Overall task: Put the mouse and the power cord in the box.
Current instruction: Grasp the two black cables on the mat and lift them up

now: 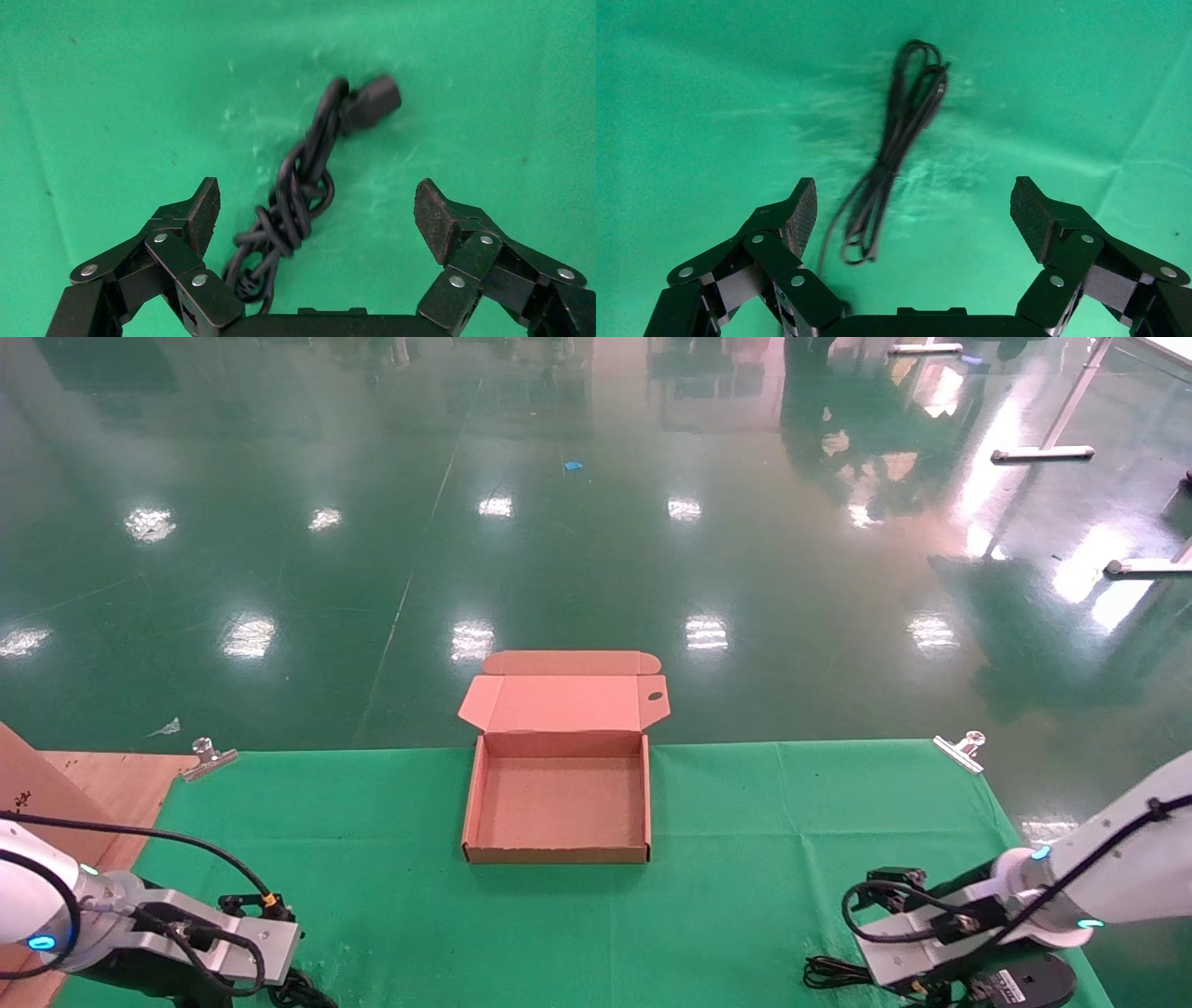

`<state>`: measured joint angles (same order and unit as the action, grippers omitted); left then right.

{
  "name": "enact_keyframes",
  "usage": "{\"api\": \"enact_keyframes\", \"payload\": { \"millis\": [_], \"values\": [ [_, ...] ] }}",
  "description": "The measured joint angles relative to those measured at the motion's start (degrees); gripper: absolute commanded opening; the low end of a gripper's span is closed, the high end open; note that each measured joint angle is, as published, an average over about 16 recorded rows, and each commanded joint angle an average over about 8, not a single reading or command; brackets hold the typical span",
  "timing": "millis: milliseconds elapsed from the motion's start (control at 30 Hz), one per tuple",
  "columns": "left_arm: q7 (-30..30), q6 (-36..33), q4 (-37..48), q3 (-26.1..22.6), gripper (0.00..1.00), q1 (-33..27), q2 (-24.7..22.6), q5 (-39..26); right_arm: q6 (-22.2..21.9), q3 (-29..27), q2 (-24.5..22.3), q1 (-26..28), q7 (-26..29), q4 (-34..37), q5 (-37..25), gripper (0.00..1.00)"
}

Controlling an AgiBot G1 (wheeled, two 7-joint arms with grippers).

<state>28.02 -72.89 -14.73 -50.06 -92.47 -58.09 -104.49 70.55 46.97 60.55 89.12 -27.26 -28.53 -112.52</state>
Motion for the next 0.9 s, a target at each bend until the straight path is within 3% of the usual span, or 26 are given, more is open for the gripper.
{"api": "enact_keyframes", "payload": {
  "millis": [400, 800, 867, 900],
  "values": [
    [4.5, 5.61, 8.76, -0.34, 1.0, -0.83, -3.35, -0.93, -7.95, 0.37, 6.94, 1.84, -7.42, 14.97, -0.99, 1.0],
    [6.09, 8.71, 12.77, 0.68, 1.0, -0.2, -4.31, 0.49, -11.18, -0.29, 10.06, 3.04, -11.73, 22.99, -0.02, 1.0],
    [6.29, 9.13, 13.07, 0.77, 0.98, -0.08, -4.43, 0.63, -11.27, -0.42, 10.24, 3.19, -12.28, 23.77, 0.17, 1.0],
    [6.39, 9.33, 13.2, 0.81, 0.9, -0.01, -4.49, 0.68, -11.27, -0.49, 10.3, 3.26, -12.55, 24.13, 0.27, 0.94]
  ]
}}
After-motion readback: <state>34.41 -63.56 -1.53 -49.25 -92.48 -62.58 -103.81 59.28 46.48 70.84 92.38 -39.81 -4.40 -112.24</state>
